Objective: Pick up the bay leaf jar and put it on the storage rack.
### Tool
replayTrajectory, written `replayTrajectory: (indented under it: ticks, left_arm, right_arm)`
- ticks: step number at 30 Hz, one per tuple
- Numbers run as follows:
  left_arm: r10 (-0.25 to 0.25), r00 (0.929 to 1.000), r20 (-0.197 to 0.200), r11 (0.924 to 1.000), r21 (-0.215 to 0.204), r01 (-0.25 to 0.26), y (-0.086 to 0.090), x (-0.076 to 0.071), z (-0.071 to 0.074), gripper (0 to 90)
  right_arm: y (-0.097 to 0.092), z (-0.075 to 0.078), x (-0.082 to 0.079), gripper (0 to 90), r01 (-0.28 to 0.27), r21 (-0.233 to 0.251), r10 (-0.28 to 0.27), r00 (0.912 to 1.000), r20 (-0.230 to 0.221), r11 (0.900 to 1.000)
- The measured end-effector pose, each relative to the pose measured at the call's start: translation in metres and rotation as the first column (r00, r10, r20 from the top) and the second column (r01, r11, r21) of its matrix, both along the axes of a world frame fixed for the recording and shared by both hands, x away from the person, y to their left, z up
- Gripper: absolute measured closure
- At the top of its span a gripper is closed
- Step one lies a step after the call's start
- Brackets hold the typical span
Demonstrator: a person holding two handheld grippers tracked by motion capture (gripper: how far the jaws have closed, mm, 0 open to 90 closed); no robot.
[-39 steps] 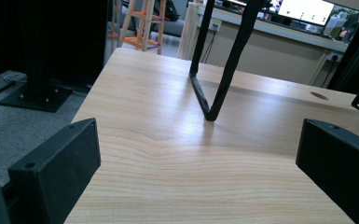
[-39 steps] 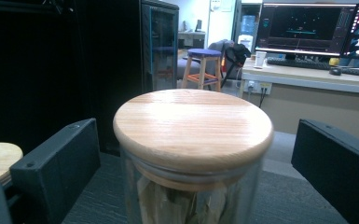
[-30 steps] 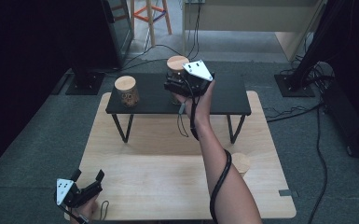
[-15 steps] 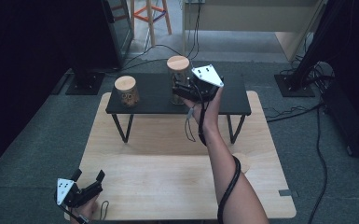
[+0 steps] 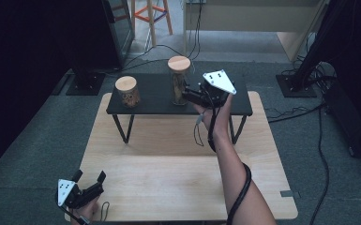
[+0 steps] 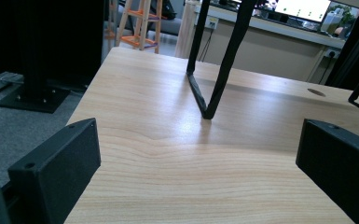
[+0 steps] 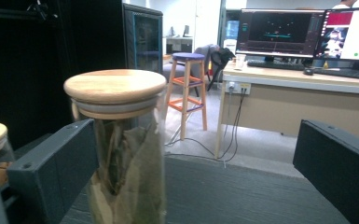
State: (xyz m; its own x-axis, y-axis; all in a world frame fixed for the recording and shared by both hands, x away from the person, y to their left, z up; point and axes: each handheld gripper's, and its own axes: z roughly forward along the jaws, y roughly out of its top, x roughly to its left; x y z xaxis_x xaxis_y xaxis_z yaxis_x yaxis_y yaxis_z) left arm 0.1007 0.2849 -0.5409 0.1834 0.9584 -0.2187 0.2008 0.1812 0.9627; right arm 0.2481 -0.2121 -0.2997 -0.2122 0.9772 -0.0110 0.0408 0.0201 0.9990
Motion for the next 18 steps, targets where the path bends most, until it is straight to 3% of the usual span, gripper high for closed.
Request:
replayTrajectory:
  ticks: [18]
  left_arm:
    - [-0.004,1.0000,0.005,1.0000,-0.003,0.004,0.001,-0.001,-0.001,0.0]
  right_arm:
    - [-0.027,-0.008,-0.018,0.0,0.026,0.003,-0.026,0.9996,0.013,0.9996]
